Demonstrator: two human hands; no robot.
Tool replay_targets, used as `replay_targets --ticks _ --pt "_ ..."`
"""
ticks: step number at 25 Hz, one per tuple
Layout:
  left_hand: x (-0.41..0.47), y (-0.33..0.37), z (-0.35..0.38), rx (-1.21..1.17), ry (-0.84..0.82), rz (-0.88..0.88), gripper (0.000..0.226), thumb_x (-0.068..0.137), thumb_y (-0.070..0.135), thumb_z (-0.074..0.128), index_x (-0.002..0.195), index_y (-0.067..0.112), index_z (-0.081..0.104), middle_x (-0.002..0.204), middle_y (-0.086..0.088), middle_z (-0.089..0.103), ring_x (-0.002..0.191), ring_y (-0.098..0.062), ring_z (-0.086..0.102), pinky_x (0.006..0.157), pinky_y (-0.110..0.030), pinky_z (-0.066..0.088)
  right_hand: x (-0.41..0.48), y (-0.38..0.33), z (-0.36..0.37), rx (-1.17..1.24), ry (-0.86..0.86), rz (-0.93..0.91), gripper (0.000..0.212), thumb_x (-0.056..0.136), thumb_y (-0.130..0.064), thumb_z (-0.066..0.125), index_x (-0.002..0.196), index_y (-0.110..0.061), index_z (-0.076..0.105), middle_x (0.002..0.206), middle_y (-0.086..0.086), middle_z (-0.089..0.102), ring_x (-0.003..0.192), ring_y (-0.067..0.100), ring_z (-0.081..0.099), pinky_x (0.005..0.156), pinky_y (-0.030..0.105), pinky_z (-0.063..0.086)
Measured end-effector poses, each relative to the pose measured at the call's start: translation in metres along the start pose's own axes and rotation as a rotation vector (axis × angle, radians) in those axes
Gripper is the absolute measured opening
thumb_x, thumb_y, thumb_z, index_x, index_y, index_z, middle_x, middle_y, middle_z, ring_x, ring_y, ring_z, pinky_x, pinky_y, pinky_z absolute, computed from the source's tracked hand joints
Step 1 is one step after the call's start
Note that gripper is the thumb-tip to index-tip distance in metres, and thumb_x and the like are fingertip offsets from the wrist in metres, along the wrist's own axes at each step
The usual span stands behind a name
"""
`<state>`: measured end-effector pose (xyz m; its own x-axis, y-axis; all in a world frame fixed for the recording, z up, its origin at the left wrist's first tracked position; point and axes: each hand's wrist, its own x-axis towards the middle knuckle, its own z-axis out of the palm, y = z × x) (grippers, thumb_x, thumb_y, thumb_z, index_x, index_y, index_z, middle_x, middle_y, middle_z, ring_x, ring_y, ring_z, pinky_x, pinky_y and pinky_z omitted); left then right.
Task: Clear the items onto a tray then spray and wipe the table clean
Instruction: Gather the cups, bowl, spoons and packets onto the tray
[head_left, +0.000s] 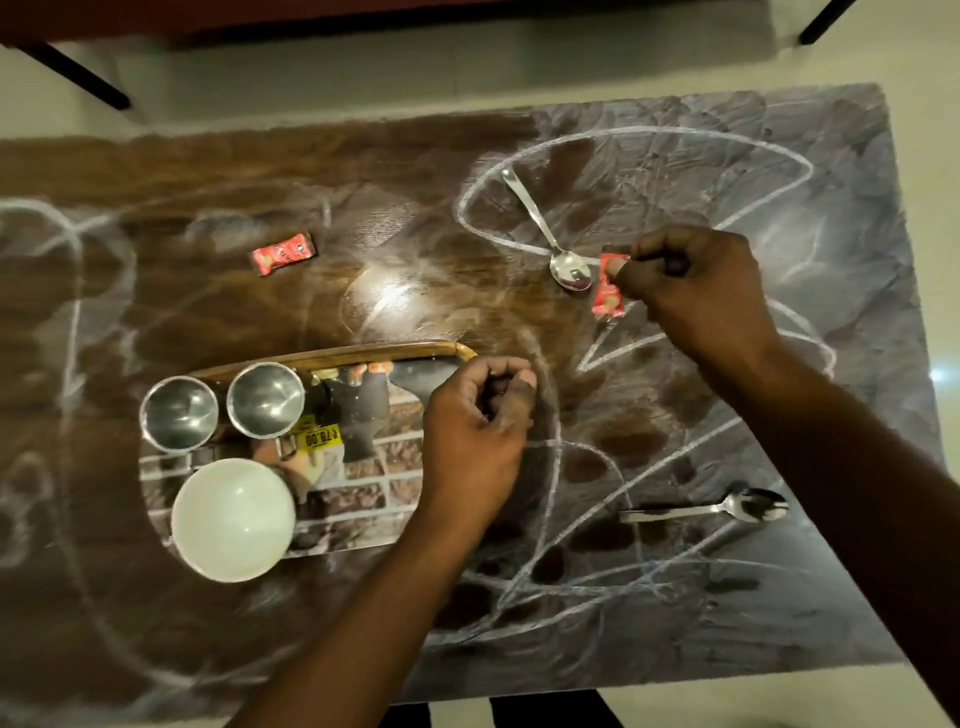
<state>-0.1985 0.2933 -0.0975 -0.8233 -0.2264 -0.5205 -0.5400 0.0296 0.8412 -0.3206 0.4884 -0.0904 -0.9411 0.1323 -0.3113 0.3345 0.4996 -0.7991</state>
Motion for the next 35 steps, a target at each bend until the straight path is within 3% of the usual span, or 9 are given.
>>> replay_targets --ticks 2,4,8,12,14,19,26,30,35 --pt "-0.004 -0.008 -0.015 -0.118 0.11 -0.092 0.015 0.102 0.028 0.073 0.106 0.016 0.081 0.095 -0.014 0.083 0.089 -0.039 0.079 0.084 -0.058 0.066 -0.034 -0.018 0.034 0.108 -0.194 0.022 0.003 0.091 -0.017 0.083 0.091 -0.017 0.079 0.071 -0.001 0.078 0.057 0.009 0.069 0.057 0.023 0.054" --pt "-0.01 -0.02 -0.034 -0.264 0.173 -0.19 0.025 0.102 0.033 0.074 0.106 0.011 0.082 0.092 -0.023 0.081 0.076 -0.031 0.078 0.074 -0.045 0.066 -0.059 -0.031 0.075 0.148 -0.344 0.063 0.005 0.092 -0.013 0.082 0.091 -0.015 0.078 0.071 0.003 0.077 0.059 0.019 0.07 0.06 0.029 0.057" --pt "-0.021 -0.041 -0.076 -0.425 0.26 -0.224 0.022 0.103 0.02 0.072 0.107 0.001 0.082 0.086 -0.021 0.078 0.067 -0.017 0.068 0.067 -0.033 0.061 -0.079 -0.042 0.14 0.189 -0.536 0.168 0.015 0.095 -0.005 0.077 0.085 -0.016 0.074 0.065 0.002 0.075 0.055 0.006 0.07 0.047 0.019 0.052" --pt "-0.014 -0.048 -0.089 -0.51 0.396 -0.286 0.021 0.104 0.007 0.069 0.101 -0.012 0.075 0.08 -0.02 0.07 0.057 -0.015 0.064 0.056 -0.023 0.059 -0.079 -0.047 0.173 0.134 -0.496 0.19 0.018 0.095 -0.006 0.078 0.082 -0.018 0.075 0.069 0.003 0.077 0.059 0.008 0.073 0.061 0.029 0.063" --pt "-0.012 -0.042 -0.081 -0.549 0.429 -0.322 0.018 0.105 0.005 0.067 0.096 -0.009 0.074 0.077 -0.018 0.069 0.053 -0.013 0.065 0.055 -0.021 0.06 -0.078 -0.049 0.179 0.04 -0.469 0.145 0.017 0.095 -0.008 0.078 0.081 -0.018 0.077 0.07 0.004 0.077 0.055 0.006 0.07 0.056 0.029 0.059" --pt "-0.013 -0.034 -0.064 -0.64 0.451 -0.428 0.02 0.106 0.004 0.065 0.113 -0.014 0.07 0.082 -0.02 0.073 0.05 -0.013 0.071 0.057 -0.021 0.064 -0.072 -0.051 0.176 -0.171 -0.363 -0.03 0.008 0.093 -0.013 0.079 0.085 -0.014 0.083 0.071 0.002 0.078 0.058 0.018 0.072 0.058 0.042 0.065" --pt "-0.017 -0.042 -0.068 -0.635 0.45 -0.485 0.023 0.105 0.007 0.067 0.113 -0.014 0.071 0.084 -0.022 0.079 0.055 -0.014 0.075 0.058 -0.022 0.065 -0.076 -0.048 0.177 -0.242 -0.347 -0.074 0.003 0.093 -0.014 0.079 0.09 -0.015 0.081 0.077 -0.001 0.077 0.068 0.017 0.075 0.068 0.043 0.066" --pt "-0.02 -0.041 -0.07 -0.618 0.433 -0.492 0.022 0.104 0.007 0.069 0.111 -0.014 0.073 0.1 -0.034 0.078 0.061 -0.019 0.075 0.062 -0.024 0.067 -0.077 -0.053 0.174 -0.253 -0.331 -0.077 0.002 0.092 -0.019 0.081 0.091 -0.017 0.081 0.077 -0.003 0.078 0.071 0.012 0.075 0.067 0.032 0.064" --pt "-0.022 -0.03 -0.079 -0.534 0.382 -0.471 0.012 0.103 0.01 0.069 0.109 0.001 0.075 0.099 -0.022 0.082 0.074 -0.02 0.074 0.062 -0.03 0.063 -0.063 -0.076 0.171 -0.273 -0.27 -0.129 0.014 0.092 -0.026 0.08 0.079 -0.021 0.077 0.066 -0.01 0.073 0.058 -0.003 0.068 0.05 0.009 0.047"
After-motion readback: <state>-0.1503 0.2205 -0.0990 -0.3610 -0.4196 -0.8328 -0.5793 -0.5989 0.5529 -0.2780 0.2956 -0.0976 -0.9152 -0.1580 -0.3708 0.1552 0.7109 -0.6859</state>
